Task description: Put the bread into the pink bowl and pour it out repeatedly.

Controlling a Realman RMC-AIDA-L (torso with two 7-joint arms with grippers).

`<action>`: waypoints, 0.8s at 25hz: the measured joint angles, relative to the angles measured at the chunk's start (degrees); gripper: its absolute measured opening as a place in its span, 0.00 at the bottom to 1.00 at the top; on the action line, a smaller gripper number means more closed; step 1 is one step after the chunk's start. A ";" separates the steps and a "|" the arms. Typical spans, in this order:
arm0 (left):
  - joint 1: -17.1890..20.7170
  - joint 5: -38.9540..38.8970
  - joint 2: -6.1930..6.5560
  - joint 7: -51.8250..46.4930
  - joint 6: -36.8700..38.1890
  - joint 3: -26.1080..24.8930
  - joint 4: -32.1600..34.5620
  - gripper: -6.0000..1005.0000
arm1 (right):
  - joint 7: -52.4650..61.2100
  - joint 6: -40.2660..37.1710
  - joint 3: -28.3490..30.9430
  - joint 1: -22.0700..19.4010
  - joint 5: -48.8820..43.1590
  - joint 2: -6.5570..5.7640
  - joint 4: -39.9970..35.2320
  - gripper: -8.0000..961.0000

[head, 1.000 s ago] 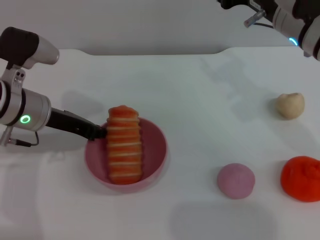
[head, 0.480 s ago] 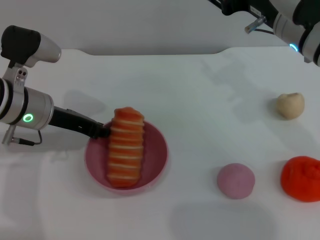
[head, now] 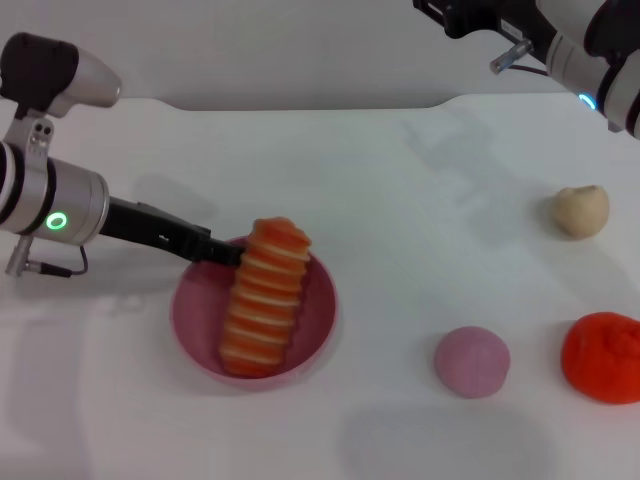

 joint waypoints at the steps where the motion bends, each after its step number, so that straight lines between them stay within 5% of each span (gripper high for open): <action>1: 0.00 0.00 0.00 0.00 0.00 0.00 0.00 0.48 | 0.01 0.00 0.00 0.03 0.01 0.00 0.12 0.66; 8: 0.01 -0.20 -0.14 -0.80 2.35 -0.39 6.09 0.66 | 0.03 0.00 0.02 -0.01 0.09 0.00 0.36 0.66; 16: 0.93 -1.49 -0.43 -0.14 -0.97 -4.45 14.40 0.66 | 0.03 0.05 0.37 0.46 1.11 0.00 1.66 0.66; 20: 2.87 -9.52 -0.50 4.29 -8.40 -4.63 15.14 0.66 | 0.03 1.50 0.40 0.72 1.76 0.01 2.41 0.66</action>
